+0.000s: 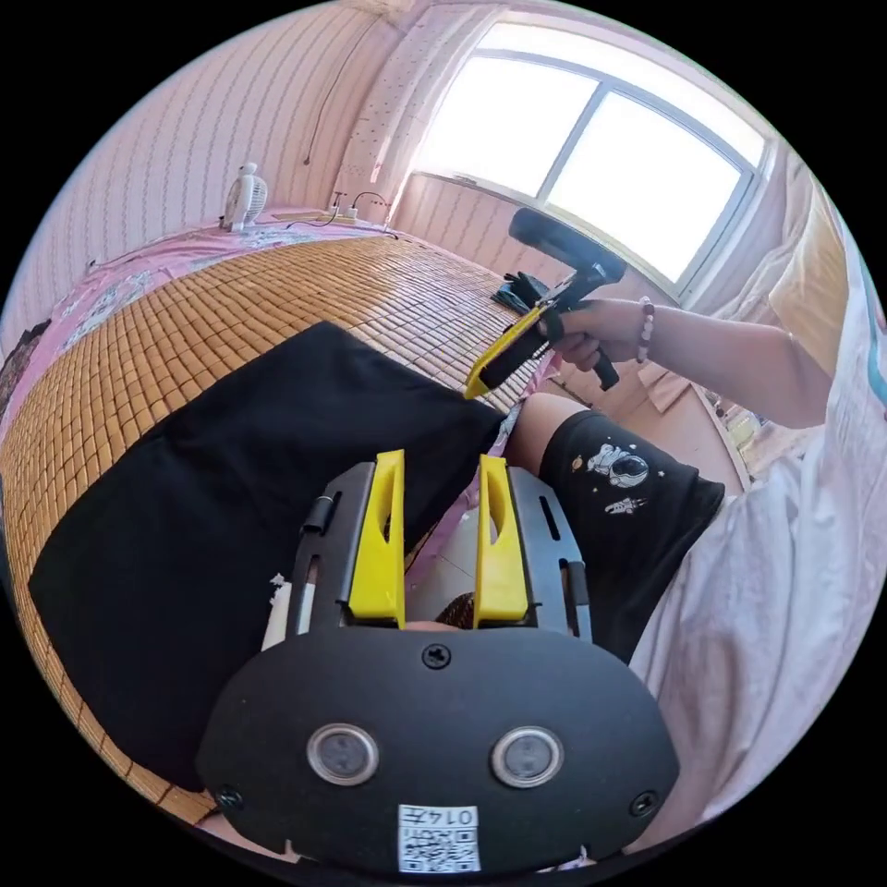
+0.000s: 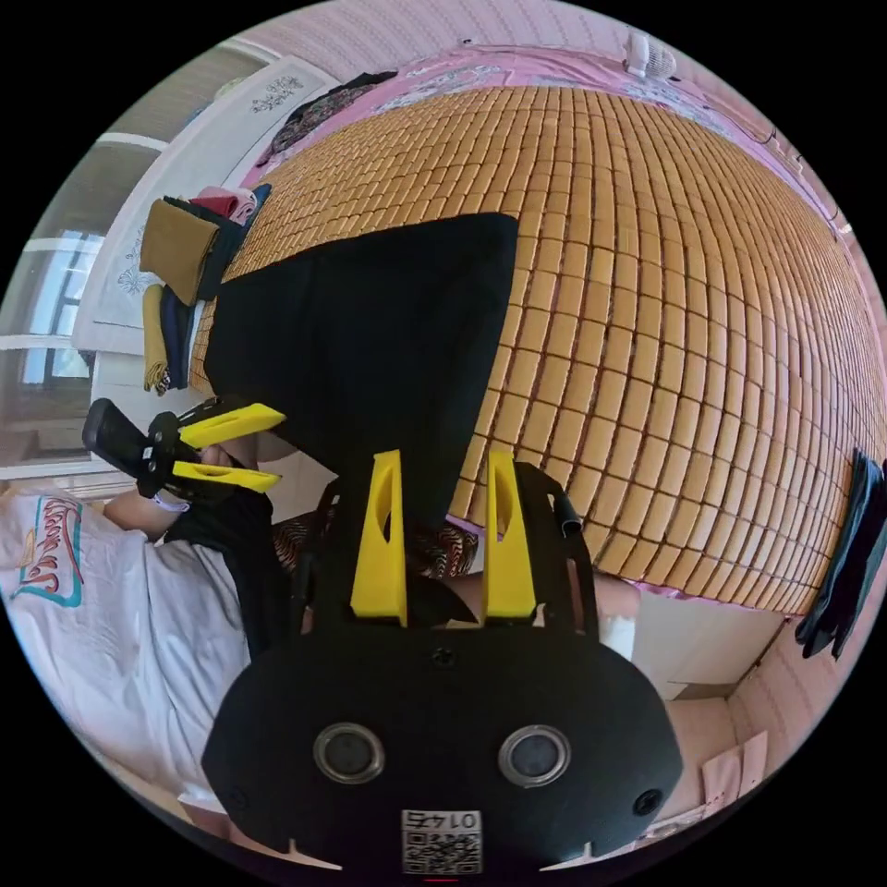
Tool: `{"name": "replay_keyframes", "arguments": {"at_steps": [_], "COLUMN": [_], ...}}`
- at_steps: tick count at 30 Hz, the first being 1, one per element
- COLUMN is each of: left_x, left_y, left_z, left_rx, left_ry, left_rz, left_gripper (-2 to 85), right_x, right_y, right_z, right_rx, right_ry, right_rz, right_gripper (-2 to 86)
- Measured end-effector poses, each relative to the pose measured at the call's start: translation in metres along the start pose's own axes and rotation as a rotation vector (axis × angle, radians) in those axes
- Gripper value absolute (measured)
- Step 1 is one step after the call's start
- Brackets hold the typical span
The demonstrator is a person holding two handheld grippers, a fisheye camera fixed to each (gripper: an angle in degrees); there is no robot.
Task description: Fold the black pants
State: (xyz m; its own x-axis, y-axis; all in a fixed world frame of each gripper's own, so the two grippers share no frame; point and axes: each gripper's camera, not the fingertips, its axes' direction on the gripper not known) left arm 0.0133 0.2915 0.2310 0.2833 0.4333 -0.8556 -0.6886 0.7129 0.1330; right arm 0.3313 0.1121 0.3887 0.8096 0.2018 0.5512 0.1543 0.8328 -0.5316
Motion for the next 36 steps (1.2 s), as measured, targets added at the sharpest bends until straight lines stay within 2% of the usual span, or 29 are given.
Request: {"name": "replay_keyframes", "arguments": {"at_steps": [1,3,11,13,15,16,18,20,22,24,26,31,34,36], "left_x": [0.003,0.014,0.038,0.040,0.043,0.044,0.041,0.040,0.042,0.047,0.050,0.049,0.049,0.049], "left_y": [-0.003,-0.016,-0.047,-0.050,-0.049,-0.048,-0.047,-0.045,-0.043,-0.038,-0.034,-0.026,-0.031,-0.043], "left_z": [0.003,0.017,0.058,0.063,0.057,0.055,0.051,0.047,0.043,0.036,0.030,0.016,0.016,0.012], "left_rx": [-0.008,-0.041,-0.112,-0.133,-0.098,-0.087,-0.094,-0.088,-0.089,-0.091,-0.090,-0.069,-0.041,0.047], "left_ry": [0.000,0.002,-0.078,-0.105,-0.213,-0.216,-0.198,-0.169,-0.149,-0.135,-0.121,-0.078,-0.039,0.023], "left_rz": [0.014,0.051,0.136,0.128,0.125,0.126,0.112,0.102,0.111,0.141,0.159,0.150,0.156,0.176], "left_gripper": [12.3,13.7,15.7,13.5,6.3,5.5,3.8,3.3,3.1,3.3,3.4,3.4,3.0,2.7], "right_x": [0.008,0.017,0.032,0.035,0.037,0.044,0.071,0.119,0.138,0.145,0.152,0.170,0.184,0.193], "right_y": [0.007,0.015,0.052,0.059,0.068,0.074,0.083,0.093,0.091,0.078,0.061,0.053,0.076,0.100], "right_z": [0.007,0.012,-0.056,-0.068,-0.077,-0.082,-0.085,-0.078,-0.067,-0.054,-0.040,-0.032,-0.051,-0.072], "right_rx": [-0.058,-0.124,0.163,0.201,0.230,0.267,0.340,0.456,0.481,0.466,0.499,0.510,0.603,0.683], "right_ry": [-0.060,-0.125,-0.292,-0.335,-0.348,-0.346,-0.410,-0.492,-0.428,-0.404,-0.536,-0.556,-0.704,-0.747], "right_rz": [0.002,-0.009,-0.099,-0.128,-0.170,-0.172,-0.076,0.135,0.234,0.270,0.304,0.439,0.428,0.426], "right_gripper": [10.3,3.3,0.2,0.2,0.6,1.1,2.4,5.2,8.3,11.4,12.6,3.2,1.5,1.1]}}
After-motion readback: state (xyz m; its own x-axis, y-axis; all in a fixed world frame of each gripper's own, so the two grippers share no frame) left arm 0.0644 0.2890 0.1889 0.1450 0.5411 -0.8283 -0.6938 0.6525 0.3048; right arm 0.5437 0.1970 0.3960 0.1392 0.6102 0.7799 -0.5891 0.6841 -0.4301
